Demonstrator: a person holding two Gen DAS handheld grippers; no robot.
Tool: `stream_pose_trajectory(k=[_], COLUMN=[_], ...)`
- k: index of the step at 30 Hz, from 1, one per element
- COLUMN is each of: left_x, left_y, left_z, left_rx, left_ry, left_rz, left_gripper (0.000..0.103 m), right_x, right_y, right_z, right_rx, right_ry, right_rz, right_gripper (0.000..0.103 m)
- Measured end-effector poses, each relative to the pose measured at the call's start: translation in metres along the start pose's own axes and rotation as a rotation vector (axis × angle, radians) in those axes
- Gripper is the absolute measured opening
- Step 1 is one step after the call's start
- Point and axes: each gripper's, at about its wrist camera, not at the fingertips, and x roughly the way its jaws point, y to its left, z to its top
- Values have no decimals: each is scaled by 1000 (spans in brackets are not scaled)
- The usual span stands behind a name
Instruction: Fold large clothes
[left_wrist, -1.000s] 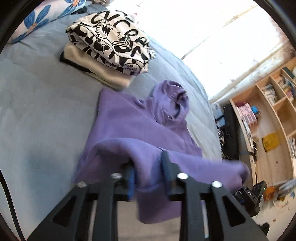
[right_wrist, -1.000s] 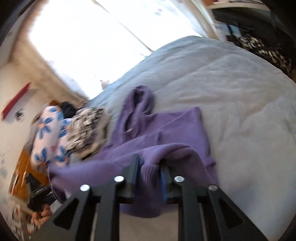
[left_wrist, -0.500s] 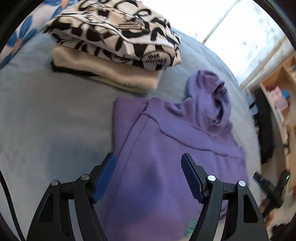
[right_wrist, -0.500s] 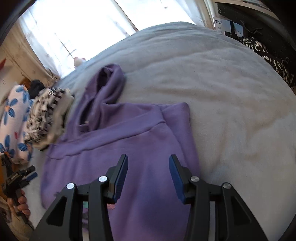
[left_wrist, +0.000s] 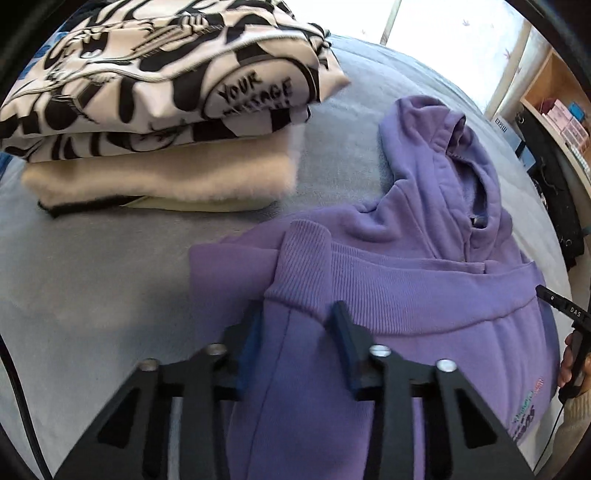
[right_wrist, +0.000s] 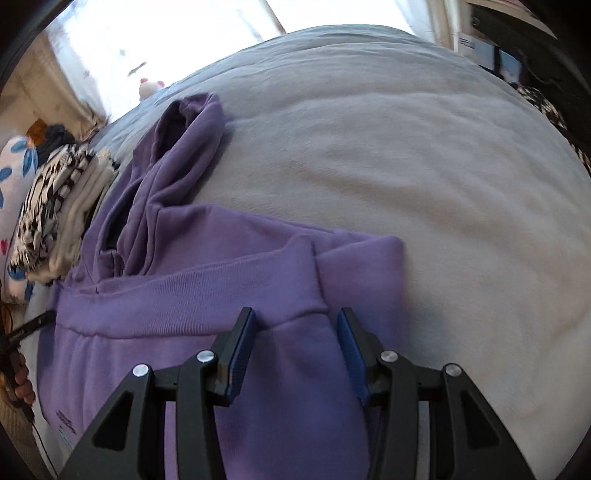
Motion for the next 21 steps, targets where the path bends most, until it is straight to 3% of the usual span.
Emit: stream_pose_trajectory(k=[1,2,5,8,12,14,17,21], left_x=[1,0,-9,-25,-46,-47,-32,15], left_y=[-2,-5,-16,-22,-20,-19,-15,2], left_z=[-1,-2,-9,-12,0,7,12,2], left_rx=[6,17,69,80,11,-4,-28,-65], left_ry=[-9,-30,-104,-177,-257,-278,-259,-150], left_rz=[8,23,71,89,55,63,81,96], left_gripper=[24,19,11,9,9,9,9,11], right_x=[1,0,-7,-28,-55,-56,-32,17], right_y=[3,9,17,15,7,10,9,-5], right_z=[-1,-3,-10,-10,4,14,24,13], right_rx=[-16,-53,-102,-81,-5,-1,25,82], right_ry=[-10,-25,-67,-144,-237,-259,-215,-80], right_rz=[-13,-41,-98,-97,-44,-57,-92,-107], right_gripper=[41,26,11,10,10,10,10,10])
